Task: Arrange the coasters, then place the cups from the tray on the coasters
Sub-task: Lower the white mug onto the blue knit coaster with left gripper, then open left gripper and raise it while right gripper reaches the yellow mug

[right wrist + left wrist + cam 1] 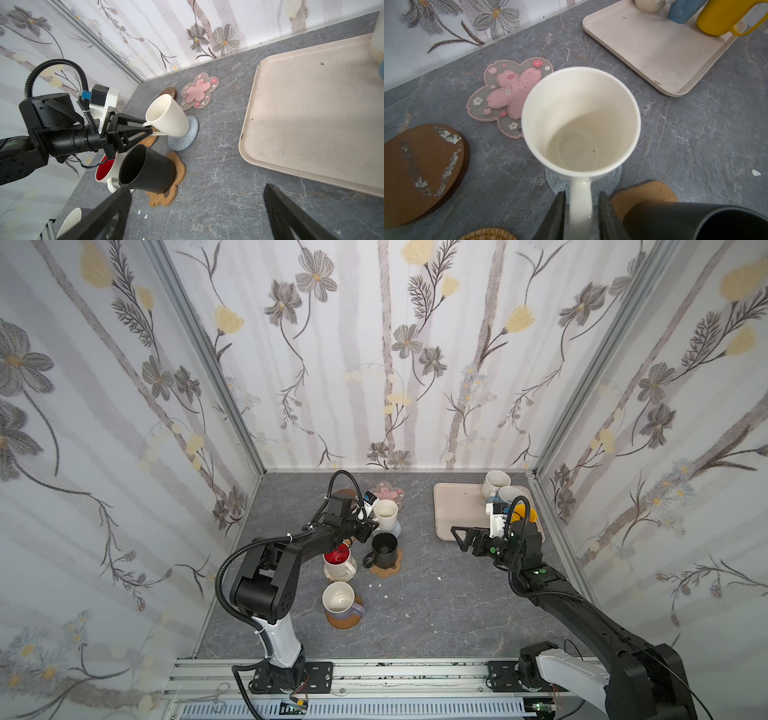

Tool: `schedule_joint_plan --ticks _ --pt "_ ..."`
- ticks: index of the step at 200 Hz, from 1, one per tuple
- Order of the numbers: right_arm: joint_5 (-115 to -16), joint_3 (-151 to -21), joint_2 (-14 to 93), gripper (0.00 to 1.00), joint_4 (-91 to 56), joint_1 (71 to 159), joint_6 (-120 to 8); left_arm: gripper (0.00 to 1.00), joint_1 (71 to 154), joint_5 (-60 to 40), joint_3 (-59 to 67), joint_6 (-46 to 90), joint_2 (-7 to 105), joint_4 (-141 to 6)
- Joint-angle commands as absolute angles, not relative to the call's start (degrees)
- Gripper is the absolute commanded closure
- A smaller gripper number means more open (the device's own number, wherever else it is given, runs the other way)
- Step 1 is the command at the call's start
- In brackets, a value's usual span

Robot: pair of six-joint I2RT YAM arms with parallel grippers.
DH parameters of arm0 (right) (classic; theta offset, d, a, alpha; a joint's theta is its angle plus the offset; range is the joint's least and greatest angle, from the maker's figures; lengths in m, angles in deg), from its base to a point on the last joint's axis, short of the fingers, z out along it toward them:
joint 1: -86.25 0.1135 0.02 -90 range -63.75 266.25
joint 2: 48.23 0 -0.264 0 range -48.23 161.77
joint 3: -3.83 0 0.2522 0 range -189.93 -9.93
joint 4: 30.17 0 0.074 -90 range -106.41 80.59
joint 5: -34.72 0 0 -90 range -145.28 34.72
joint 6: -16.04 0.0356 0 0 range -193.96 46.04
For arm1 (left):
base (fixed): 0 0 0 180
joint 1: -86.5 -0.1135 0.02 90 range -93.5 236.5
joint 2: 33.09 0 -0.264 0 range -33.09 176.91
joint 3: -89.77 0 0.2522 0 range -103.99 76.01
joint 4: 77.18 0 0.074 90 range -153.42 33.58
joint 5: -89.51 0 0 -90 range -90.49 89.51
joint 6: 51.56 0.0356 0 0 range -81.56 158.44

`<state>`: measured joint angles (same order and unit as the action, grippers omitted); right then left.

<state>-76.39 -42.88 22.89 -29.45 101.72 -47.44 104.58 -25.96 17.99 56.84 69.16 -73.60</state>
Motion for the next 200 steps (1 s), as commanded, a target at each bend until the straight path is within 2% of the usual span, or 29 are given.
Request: schedule_joint_plan --ticks 1,43,85,95,120,135,176,200 --pt "-77.1 -42.7 22.4 0.0 -31.9 101.7 -47.4 0.67 104.7 -25.5 17.4 56.7 69.3 -73.1" --pt "-77.3 -42.6 22.0 0.0 -31.9 101.6 -47.3 0.59 105.1 -24.2 17.2 56.4 69.3 -72.6" --pt "-76.3 -43.9 22.7 0.0 -29.0 101.0 -47.4 0.42 105.0 -22.0 16.9 54.8 68.2 -72.4" --pt "-75.8 -44.7 23.0 0.0 -27.7 101.0 -47.5 0.36 105.0 -21.5 16.6 54.2 67.9 -72.4" --pt "-71.7 -46.3 22.7 0.0 -24.4 100.9 -47.4 0.13 105.0 -20.6 16.0 52.9 66.8 -72.2" --pt "-69.2 -46.7 21.8 0.0 -23.2 100.8 -46.8 0.05 105.0 -20.6 15.9 52.5 65.8 -72.3" --pt "-63.0 -47.6 20.7 0.01 -19.5 99.1 -44.5 0.0 105.0 -16.5 14.8 50.0 63.0 -72.3" --pt "-60.4 -48.8 20.8 0.07 -16.1 98.0 -44.5 0.0 105.0 -14.2 12.5 46.8 61.2 -72.3"
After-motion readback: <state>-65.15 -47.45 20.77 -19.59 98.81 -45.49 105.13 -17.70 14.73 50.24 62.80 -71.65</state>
